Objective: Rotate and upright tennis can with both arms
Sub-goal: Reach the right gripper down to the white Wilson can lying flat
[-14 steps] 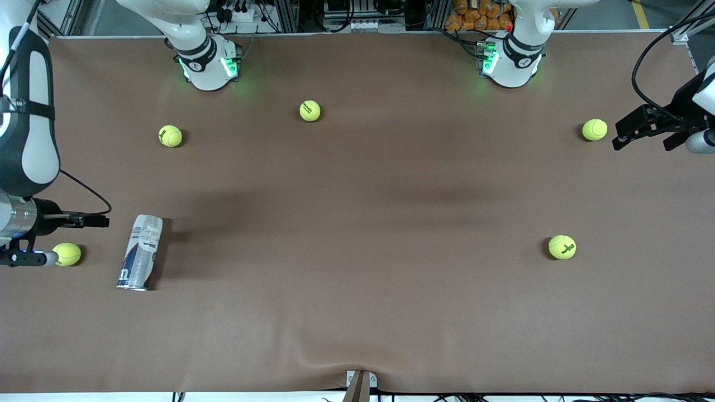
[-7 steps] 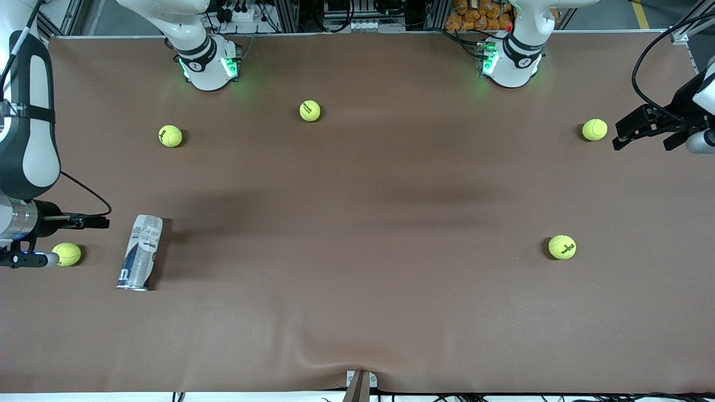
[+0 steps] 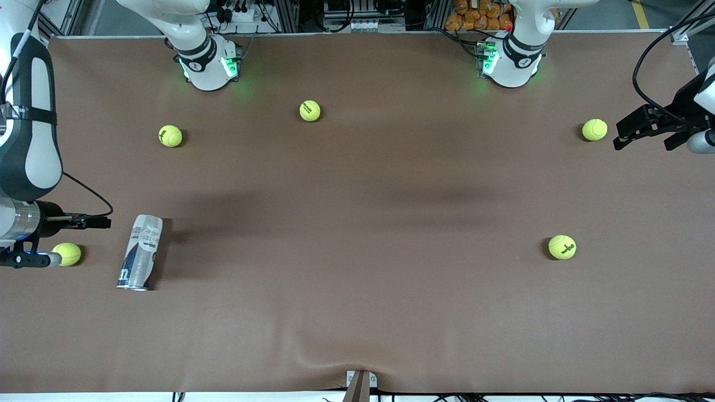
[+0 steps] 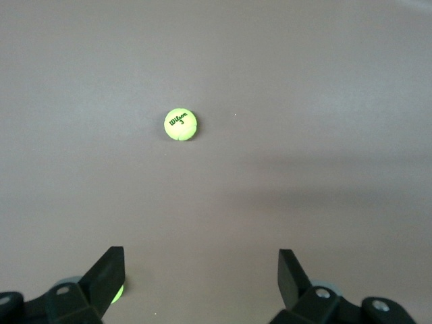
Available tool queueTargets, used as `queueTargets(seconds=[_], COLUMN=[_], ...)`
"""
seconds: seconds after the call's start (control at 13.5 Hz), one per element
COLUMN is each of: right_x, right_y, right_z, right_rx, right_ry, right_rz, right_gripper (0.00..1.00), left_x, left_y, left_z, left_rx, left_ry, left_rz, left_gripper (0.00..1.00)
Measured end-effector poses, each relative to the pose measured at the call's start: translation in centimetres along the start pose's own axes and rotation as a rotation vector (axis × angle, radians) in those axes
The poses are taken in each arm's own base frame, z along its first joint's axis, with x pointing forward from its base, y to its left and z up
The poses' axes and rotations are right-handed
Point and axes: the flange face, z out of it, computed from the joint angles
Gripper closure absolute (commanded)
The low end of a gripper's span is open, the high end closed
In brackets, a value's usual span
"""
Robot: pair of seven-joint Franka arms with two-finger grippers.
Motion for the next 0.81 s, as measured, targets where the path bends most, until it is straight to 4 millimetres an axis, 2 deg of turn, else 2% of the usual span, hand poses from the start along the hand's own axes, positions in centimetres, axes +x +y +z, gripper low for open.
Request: queueTargets(seconds=[0.22,0.37,0.52,0.81], right_x=[0.4,1.7,3.2,5.6], right_y=[0.1,0.2,0.4,2.6], right_z=[0.6,1.7,3.9,9.0], right_rx=[-0.002,-0.012,-0.022,-0.033], right_ry=[0.004,0.049,0.078,0.111], right_rz=[-0.002,-0.031,-0.068,-0.1], right_gripper=[0.0,0.0,0.0,0.0], left_x=[0.0,0.0,0.0,0.0], left_y=[0.0,0.0,0.0,0.0], left_z=[0.0,0.0,0.1,0.1], left_rx=[0.0,0.0,0.0,0.0], left_ry=[0.0,-0.001,-0.001,-0.002], left_rz=[0.0,0.0,0.0,-0.001], left_gripper=[0.0,0.0,0.0,0.0])
